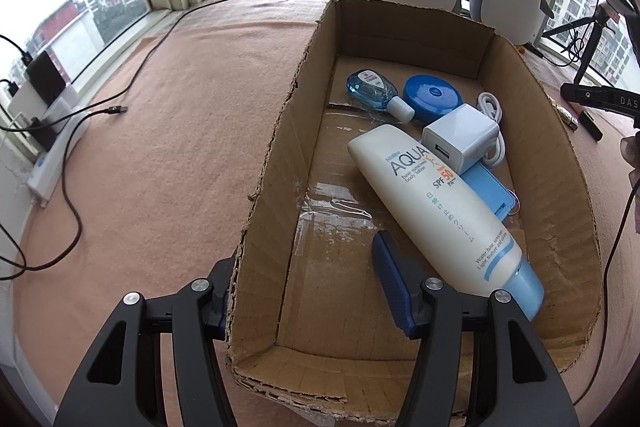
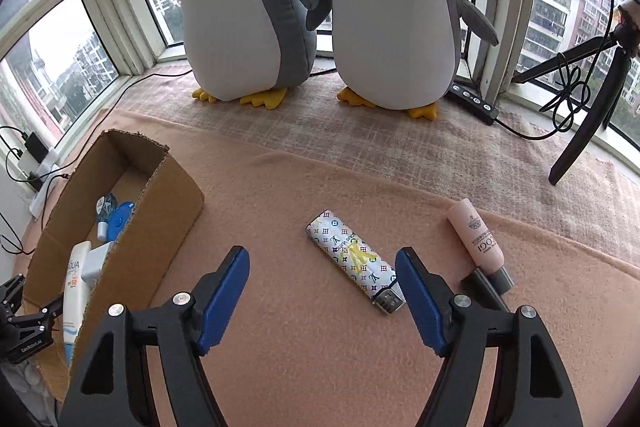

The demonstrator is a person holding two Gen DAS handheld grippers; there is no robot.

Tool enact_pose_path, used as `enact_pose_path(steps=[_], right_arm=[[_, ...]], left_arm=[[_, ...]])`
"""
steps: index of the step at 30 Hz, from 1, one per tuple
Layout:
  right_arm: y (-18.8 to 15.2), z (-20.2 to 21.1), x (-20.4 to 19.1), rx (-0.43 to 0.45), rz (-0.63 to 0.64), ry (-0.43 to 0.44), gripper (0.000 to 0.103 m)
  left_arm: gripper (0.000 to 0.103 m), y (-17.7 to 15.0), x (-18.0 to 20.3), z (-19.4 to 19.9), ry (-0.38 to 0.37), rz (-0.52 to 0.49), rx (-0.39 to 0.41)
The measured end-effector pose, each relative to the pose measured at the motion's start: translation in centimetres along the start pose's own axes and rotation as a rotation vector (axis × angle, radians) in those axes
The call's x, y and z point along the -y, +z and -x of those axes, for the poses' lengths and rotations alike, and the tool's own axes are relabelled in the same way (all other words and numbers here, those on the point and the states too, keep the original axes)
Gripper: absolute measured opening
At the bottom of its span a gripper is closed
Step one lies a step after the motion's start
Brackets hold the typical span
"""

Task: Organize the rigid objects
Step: 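Move the right gripper toward the patterned lighter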

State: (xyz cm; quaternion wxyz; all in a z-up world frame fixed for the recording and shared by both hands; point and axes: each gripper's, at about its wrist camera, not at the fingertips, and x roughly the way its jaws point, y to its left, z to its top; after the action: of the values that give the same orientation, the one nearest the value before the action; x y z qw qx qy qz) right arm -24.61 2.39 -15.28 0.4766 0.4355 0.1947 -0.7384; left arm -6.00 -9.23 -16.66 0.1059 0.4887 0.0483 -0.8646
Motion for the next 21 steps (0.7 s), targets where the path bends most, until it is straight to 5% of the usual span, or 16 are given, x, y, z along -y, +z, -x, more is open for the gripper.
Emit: enact_pose_path(steps=[11, 19, 21], right_arm=[[0.8, -2.7, 2.0, -0.043, -0.037, 0.026, 0.067], [1.0, -3.4, 1.9, -0.073, -0.025, 0.026, 0.055], [0.8, -3.3, 1.6, -0.08, -0.015, 0.022, 0.044]], left_arm=[[0.06, 0.0, 0.0, 0.0, 0.0, -0.001, 0.0], [0.06, 0.0, 0.0, 0.0, -0.001, 0.001, 0.0], [0.06, -0.1, -0.1, 0.0, -0.002, 0.004, 0.0]])
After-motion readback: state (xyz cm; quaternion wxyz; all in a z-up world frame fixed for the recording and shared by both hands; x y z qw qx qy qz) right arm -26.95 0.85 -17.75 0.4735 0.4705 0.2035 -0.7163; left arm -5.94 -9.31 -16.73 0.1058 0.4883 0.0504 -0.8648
